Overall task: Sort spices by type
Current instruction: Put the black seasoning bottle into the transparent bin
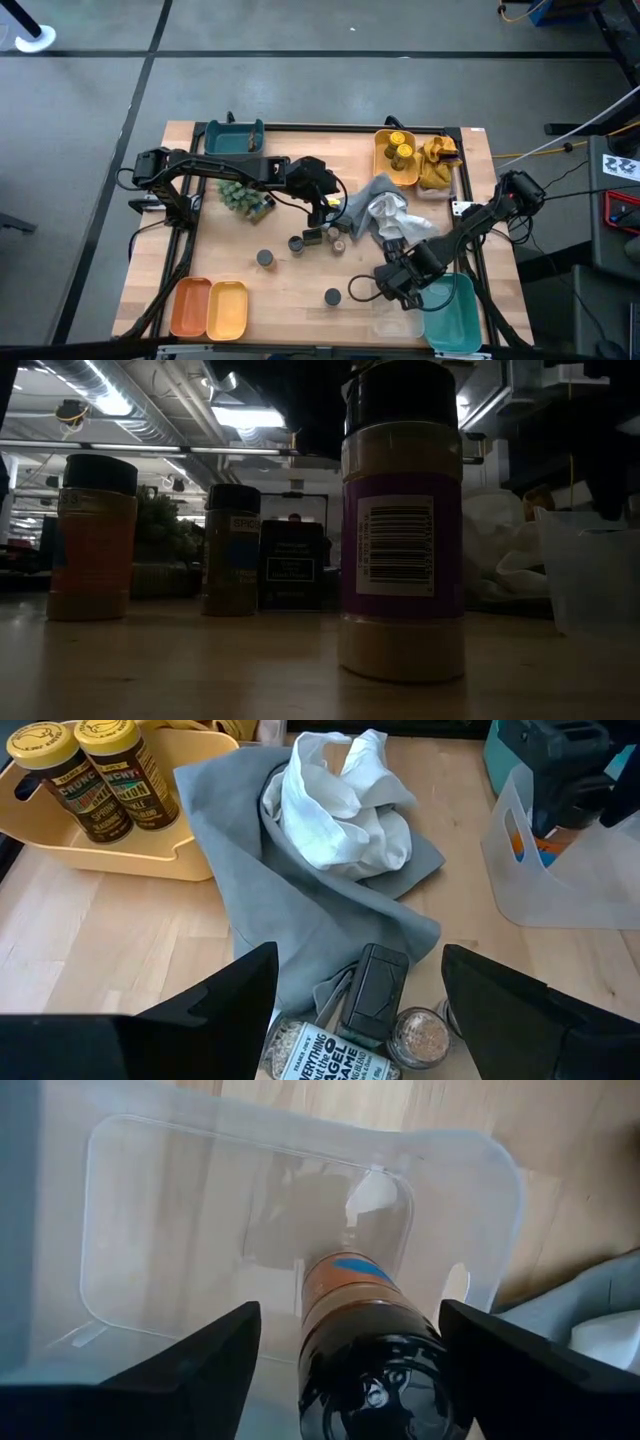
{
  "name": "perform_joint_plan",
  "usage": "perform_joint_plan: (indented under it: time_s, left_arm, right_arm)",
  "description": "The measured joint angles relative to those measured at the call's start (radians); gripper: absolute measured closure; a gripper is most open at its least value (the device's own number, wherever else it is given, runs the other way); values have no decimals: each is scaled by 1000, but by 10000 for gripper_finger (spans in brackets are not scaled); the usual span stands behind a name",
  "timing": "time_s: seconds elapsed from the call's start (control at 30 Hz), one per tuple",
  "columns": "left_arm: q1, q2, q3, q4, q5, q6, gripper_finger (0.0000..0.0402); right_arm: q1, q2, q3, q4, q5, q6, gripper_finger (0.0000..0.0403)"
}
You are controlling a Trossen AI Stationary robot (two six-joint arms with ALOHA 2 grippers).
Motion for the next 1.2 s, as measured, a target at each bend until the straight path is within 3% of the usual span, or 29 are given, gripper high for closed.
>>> perform_joint_plan:
  time_s: [0.53, 0.8, 1.2]
  left_arm:
    - [2, -55, 0, 0, -3, 46, 137]
    - [2, -101, 0, -9, -3, 54, 137]
    - [-11, -250, 0, -220, -2, 43, 137]
  right_arm:
    - [0, 0, 34, -42, 19, -88, 109]
    - [0, -2, 196, -128, 163, -90, 109]
    - [-9, 33, 222, 268, 231, -193, 109]
